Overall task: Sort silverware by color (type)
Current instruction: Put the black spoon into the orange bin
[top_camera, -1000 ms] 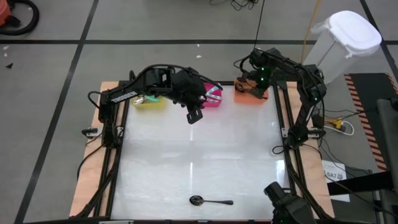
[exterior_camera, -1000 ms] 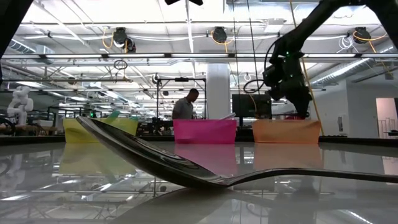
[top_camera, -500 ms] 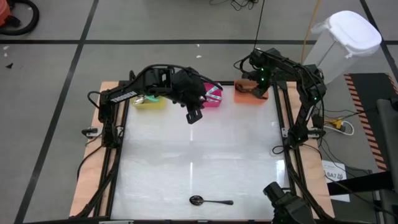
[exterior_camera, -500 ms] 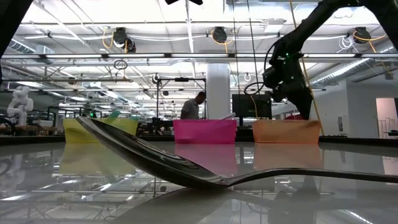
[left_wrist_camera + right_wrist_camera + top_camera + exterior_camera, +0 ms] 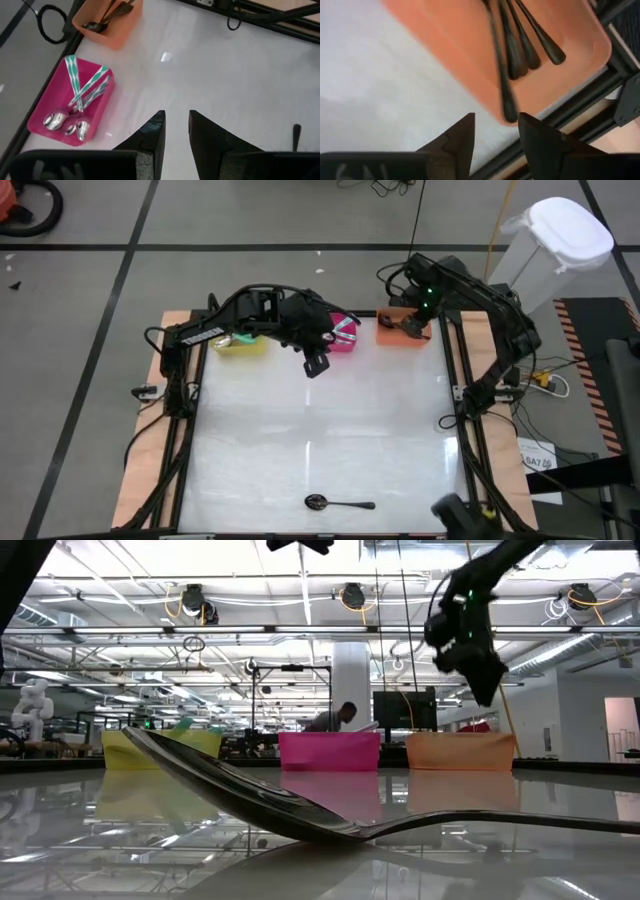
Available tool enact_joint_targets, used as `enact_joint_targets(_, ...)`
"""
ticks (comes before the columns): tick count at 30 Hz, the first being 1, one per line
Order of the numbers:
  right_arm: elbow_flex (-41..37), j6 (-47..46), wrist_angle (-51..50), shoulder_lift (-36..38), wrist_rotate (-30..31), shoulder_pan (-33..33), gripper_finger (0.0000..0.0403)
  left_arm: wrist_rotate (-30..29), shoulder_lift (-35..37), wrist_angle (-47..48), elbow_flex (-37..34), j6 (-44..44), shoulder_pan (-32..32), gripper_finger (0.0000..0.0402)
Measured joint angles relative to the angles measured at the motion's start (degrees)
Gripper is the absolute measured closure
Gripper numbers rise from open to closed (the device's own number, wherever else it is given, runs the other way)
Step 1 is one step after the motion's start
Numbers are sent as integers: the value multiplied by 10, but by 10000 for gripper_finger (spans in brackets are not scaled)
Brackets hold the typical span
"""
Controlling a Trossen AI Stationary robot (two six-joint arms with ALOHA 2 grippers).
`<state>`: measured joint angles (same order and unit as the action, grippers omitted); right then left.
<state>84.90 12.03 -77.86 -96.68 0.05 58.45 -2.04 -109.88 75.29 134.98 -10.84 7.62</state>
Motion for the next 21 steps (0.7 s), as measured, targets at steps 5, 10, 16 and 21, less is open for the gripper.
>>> enact_joint_targets(5, 0, -64, 10, 97, -28, -49, 255, -1, -6, 2, 0, 23, -16, 316)
enact_joint_targets(10, 0, -127, 31, 193, -48, -118, 255, 18, -21, 8, 0, 62, -36, 290)
enact_joint_targets(16, -8, -191, 30, 299, -48, -199, 255, 19, -50, 33, 0, 29, -74, 200)
enact_joint_targets(21, -32, -248, 30, 378, -49, -255, 255, -3, -70, 40, 0, 2, -131, 155)
